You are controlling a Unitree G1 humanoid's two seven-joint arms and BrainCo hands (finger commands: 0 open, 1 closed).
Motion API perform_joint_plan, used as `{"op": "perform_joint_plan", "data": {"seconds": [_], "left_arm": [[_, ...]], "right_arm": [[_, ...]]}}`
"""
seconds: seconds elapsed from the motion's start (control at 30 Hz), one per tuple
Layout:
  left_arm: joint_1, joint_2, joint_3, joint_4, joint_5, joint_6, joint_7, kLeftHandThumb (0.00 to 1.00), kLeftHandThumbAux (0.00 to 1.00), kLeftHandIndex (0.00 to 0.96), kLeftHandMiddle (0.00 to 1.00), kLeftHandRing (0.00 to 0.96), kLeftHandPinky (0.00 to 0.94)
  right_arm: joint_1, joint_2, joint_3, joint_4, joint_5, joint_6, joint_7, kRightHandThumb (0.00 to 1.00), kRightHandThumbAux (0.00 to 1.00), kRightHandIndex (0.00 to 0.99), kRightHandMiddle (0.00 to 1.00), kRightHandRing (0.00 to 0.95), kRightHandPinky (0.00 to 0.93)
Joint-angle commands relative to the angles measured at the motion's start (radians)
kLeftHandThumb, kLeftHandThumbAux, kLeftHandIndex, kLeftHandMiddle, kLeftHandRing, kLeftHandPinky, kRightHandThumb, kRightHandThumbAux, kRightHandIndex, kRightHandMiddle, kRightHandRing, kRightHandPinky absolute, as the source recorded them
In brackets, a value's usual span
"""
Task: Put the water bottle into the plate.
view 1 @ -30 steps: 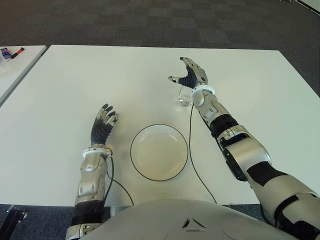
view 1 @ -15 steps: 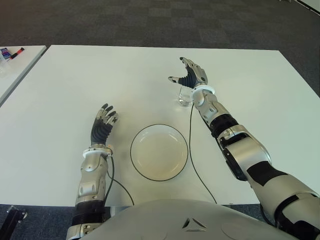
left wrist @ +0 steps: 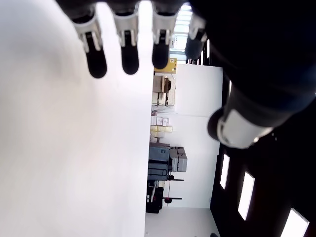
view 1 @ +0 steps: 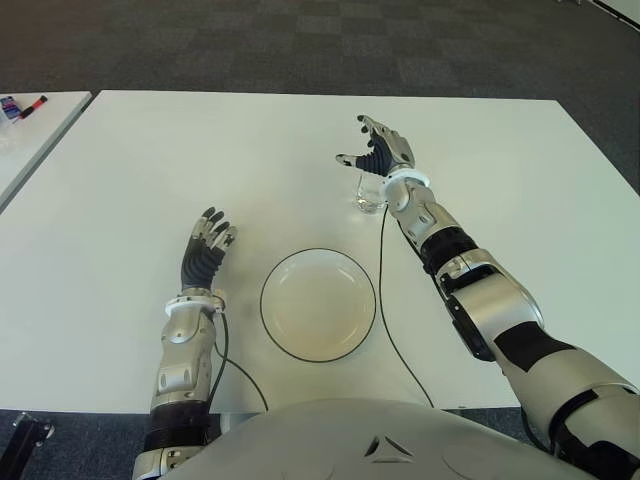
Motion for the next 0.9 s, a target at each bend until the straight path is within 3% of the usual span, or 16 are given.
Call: {"op": "perform_joint_plan", "data": {"seconds": [0.03,0.37,0.6,0.9], "left_arm": [[0.005,-0.002,0.004,0.005,0.012,0.014,0.016,0.406,0.650,0.066,0.097,0.119,0.179],[0.000,-0.002,0.009,0.009,-0.002,0.017,0.005,0.401,0.635,0.052,0.077,0.096,0.162],[-0.001,-0.004,0.010,0.012,-0.005,0.004,0.005,0.433,0.636,0.070,0.100,0.127,0.206],[0.001,-0.009,0.010,0.010,-0.003,0.001,0.011,0.452,0.645,0.093,0.125,0.154,0.223]], "right_arm": [[0.010,0.003,0.012,-0.021,-0.004,0.021,0.015,0.263,0.485,0.071,0.244,0.342,0.427],[0.024,-0.001,0.023,-0.061,-0.011,0.047,0.017,0.251,0.490,0.062,0.262,0.362,0.431],[0.053,-0.004,0.025,-0.142,-0.016,0.085,0.025,0.242,0.501,0.065,0.270,0.363,0.416],[0.093,-0.005,0.025,-0.240,-0.030,0.134,0.021,0.256,0.528,0.216,0.353,0.422,0.468]]}}
